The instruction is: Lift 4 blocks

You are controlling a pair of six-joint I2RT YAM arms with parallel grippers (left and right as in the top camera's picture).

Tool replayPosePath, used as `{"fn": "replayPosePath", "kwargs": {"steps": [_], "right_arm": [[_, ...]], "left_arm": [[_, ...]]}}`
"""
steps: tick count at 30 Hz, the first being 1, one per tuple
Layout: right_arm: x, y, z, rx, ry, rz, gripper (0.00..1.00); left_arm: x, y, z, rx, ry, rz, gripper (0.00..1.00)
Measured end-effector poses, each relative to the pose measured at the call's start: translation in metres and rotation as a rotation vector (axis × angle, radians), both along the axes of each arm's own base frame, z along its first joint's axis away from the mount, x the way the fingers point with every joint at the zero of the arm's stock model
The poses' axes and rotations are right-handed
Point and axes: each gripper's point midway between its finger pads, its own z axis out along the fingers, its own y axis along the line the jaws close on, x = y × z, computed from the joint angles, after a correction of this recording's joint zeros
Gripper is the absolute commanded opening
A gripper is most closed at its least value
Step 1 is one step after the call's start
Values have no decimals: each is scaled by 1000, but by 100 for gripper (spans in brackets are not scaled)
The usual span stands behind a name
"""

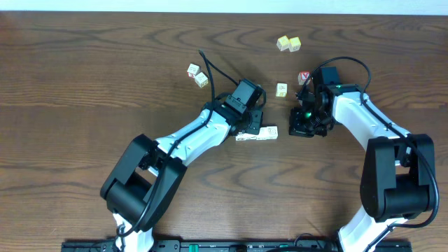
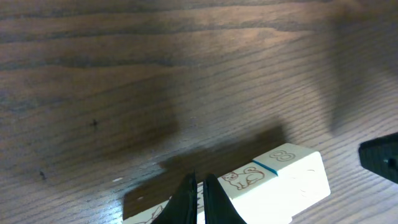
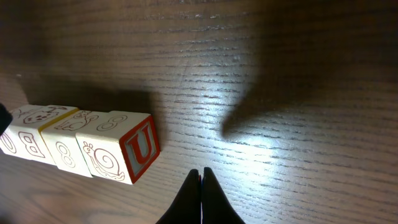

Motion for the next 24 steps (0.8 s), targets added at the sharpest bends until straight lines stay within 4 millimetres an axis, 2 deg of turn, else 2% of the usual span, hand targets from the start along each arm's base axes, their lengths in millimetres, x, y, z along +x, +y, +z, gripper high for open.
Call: {"fn": "replayPosePath", "kwargs": {"steps": [24], "right_arm": [[-1,0,0,-1,6,0,1]], "left_arm": [[-8,1,-3,4,38,-15,7]]}}
